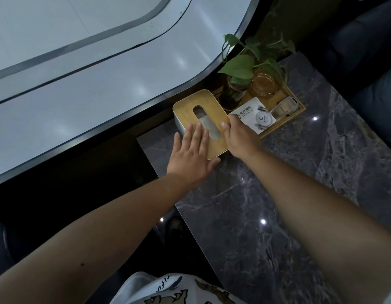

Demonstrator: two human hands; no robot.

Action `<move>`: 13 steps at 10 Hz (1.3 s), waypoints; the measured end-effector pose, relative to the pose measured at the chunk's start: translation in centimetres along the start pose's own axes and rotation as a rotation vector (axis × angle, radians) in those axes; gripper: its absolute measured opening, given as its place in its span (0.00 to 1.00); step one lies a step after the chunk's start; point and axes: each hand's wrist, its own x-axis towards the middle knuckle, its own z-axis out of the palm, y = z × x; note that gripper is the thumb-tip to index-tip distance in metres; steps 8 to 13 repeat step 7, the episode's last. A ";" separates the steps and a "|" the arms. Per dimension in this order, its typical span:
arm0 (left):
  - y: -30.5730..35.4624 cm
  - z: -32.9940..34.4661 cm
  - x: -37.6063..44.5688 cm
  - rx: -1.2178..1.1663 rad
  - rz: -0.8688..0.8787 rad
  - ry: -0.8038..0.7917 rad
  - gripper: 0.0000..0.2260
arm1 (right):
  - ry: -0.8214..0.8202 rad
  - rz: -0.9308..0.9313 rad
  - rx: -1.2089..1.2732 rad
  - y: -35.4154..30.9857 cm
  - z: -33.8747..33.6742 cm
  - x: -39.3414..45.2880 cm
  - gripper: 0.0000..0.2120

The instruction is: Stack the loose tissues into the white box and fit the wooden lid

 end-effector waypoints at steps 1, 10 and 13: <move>0.0 -0.1 0.0 0.016 0.006 -0.001 0.37 | -0.011 0.019 -0.004 -0.1 0.0 0.0 0.21; -2.0 -4.2 -0.3 0.044 0.142 0.001 0.38 | 0.190 -0.028 -0.009 -0.5 -2.8 -2.6 0.21; -2.0 -4.2 -0.3 0.044 0.142 0.001 0.38 | 0.190 -0.028 -0.009 -0.5 -2.8 -2.6 0.21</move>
